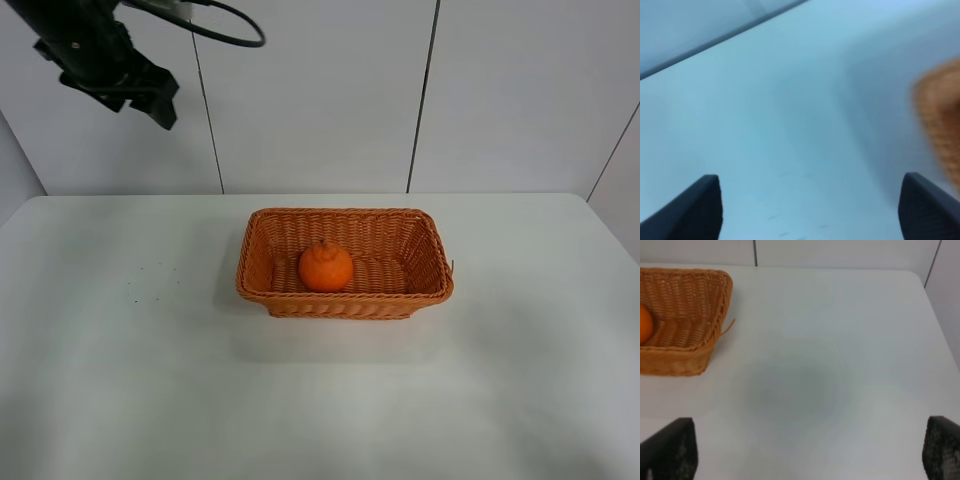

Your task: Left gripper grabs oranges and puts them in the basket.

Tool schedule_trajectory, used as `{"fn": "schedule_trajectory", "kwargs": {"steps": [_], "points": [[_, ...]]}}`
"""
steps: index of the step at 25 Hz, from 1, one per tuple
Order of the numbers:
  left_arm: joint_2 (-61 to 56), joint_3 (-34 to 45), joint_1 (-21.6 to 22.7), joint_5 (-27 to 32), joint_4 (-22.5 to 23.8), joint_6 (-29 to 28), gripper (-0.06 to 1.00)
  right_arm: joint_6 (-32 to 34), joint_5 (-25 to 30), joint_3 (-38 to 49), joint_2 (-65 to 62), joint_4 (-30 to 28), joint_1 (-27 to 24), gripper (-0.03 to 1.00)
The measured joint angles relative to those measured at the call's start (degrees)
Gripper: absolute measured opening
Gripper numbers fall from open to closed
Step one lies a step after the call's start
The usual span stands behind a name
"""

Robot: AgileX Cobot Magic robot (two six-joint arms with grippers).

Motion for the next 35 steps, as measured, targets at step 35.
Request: {"fn": "schedule_trajectory", "kwargs": {"steps": [35], "points": [[-44.34, 42.8, 15.48, -9.01, 2.3, -5.41, 0.82, 0.0, 0.0, 0.0, 0.0, 0.0, 0.0, 0.69]]}}
